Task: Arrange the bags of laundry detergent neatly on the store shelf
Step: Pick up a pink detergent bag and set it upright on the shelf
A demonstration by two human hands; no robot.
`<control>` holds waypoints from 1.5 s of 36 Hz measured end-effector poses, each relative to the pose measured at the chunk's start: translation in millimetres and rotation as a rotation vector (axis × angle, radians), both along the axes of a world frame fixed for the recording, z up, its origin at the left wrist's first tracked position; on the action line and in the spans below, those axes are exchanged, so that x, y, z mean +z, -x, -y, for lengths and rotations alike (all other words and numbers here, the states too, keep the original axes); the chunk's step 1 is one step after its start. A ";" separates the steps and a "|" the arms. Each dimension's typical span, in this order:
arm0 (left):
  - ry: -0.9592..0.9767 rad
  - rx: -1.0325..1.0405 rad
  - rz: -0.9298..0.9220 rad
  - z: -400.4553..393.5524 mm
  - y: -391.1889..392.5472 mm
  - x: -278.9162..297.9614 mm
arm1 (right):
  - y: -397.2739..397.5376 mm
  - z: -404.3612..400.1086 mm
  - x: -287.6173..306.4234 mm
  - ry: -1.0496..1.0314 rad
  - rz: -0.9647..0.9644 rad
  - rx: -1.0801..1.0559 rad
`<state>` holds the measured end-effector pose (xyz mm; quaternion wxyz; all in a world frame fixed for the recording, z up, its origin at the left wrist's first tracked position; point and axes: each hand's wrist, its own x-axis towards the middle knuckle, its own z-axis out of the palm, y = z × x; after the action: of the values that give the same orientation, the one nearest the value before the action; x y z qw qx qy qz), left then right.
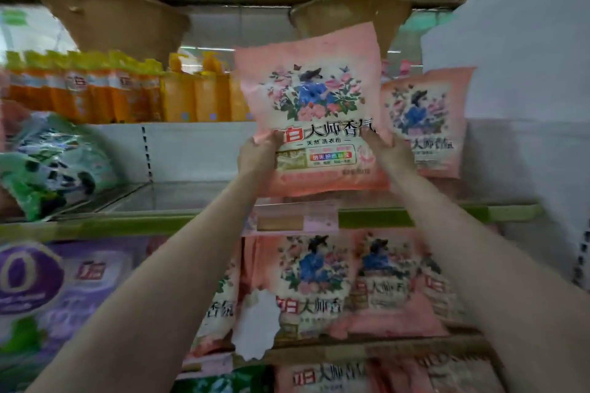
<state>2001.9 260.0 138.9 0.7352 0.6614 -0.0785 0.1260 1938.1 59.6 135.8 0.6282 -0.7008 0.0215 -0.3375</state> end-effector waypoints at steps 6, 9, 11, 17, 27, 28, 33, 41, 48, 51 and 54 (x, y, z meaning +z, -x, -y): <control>0.036 -0.060 -0.058 91.6 -21.5 -2.1 | -14.7 91.4 -7.9 -0.016 -0.066 0.013; 0.100 -0.158 -0.122 132.9 -28.8 -4.1 | -23.1 129.8 -12.7 -0.037 -0.099 -0.002; 0.071 -0.173 -0.133 159.1 -35.7 -7.0 | -32.4 157.6 -14.8 -0.052 -0.099 -0.016; 0.039 -0.208 -0.194 220.3 -54.3 -13.8 | -58.4 218.0 -23.7 -0.088 -0.110 -0.055; -0.023 -0.162 -0.173 297.5 -97.5 -20.4 | -102.7 287.7 -31.6 -0.233 -0.057 -0.025; -0.039 -0.147 -0.175 302.0 -101.9 -21.6 | -106.7 292.1 -31.3 -0.239 -0.049 -0.016; -0.078 -0.182 -0.177 312.3 -112.4 -25.1 | -123.8 312.9 -32.9 -0.263 -0.018 0.067; -0.182 -0.221 -0.111 322.0 -124.6 -31.5 | -133.2 326.5 -33.1 -0.137 -0.090 0.129; -0.331 -0.186 -0.132 322.1 -124.4 -31.3 | -142.8 323.6 -40.8 0.089 -0.165 -0.056; -0.439 -0.156 -0.134 318.4 -122.0 -29.1 | -145.8 321.4 -37.9 0.162 -0.165 -0.213; -0.498 -0.134 -0.097 310.4 -120.6 -29.5 | -138.9 312.2 -29.7 0.148 -0.278 -0.313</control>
<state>2122.5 -50.4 109.4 0.5593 0.8206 -0.1155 0.0218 2077.1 -252.6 106.1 0.5058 -0.7729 0.1917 -0.3316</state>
